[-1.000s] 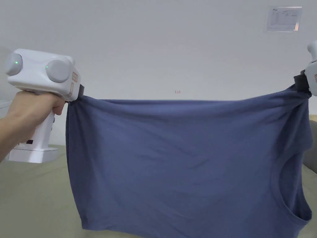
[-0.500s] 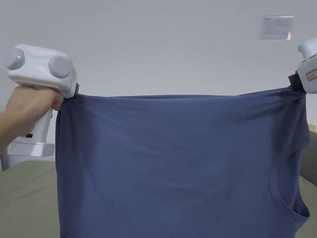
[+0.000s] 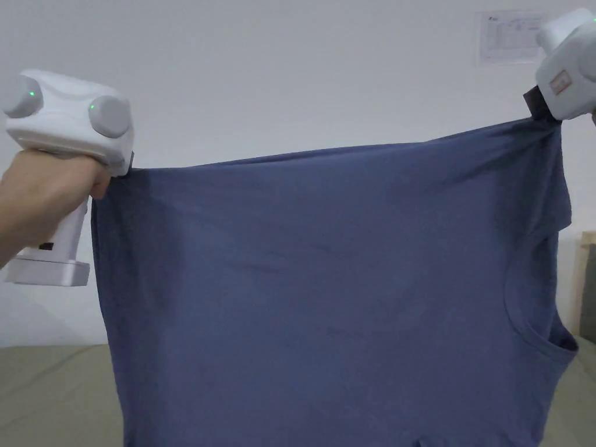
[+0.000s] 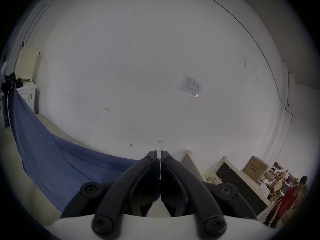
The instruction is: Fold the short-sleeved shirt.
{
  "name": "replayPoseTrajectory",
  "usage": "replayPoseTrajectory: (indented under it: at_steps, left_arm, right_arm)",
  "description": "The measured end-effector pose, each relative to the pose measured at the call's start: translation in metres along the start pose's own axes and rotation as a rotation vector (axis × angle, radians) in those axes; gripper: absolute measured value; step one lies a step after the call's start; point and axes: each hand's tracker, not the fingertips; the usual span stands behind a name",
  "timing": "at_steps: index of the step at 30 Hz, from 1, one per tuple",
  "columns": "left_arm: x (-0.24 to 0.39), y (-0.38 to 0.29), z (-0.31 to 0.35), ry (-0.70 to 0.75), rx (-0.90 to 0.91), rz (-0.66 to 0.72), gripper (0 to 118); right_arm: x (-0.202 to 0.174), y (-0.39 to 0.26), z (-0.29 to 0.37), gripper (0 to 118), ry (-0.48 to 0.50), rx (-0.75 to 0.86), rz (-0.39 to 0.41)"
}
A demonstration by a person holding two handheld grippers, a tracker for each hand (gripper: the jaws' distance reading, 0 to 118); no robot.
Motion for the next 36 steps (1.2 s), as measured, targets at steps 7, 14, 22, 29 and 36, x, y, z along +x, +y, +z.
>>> replayPoseTrajectory:
  at_steps: [7,14,22,29,36]
  left_arm:
    - [0.040,0.000,-0.045,0.025,0.006,0.057,4]
    - [0.074,-0.022,-0.099,0.035,-0.027,0.084,4]
    - [0.105,-0.110,-0.150,0.019,-0.152,0.037,4]
    - [0.091,-0.220,-0.125,-0.049,-0.272,-0.019,4]
    - [0.042,-0.350,-0.053,-0.120,-0.366,-0.081,4]
  right_arm:
    - [-0.009,0.011,-0.070,5,-0.040,0.029,-0.013]
    - [-0.032,-0.018,-0.111,5,-0.030,-0.010,-0.064]
    - [-0.075,-0.116,-0.146,5,0.031,-0.148,-0.145]
    - [-0.108,-0.224,-0.080,5,0.147,-0.239,-0.207]
    - [-0.114,-0.330,0.050,5,0.252,-0.313,-0.218]
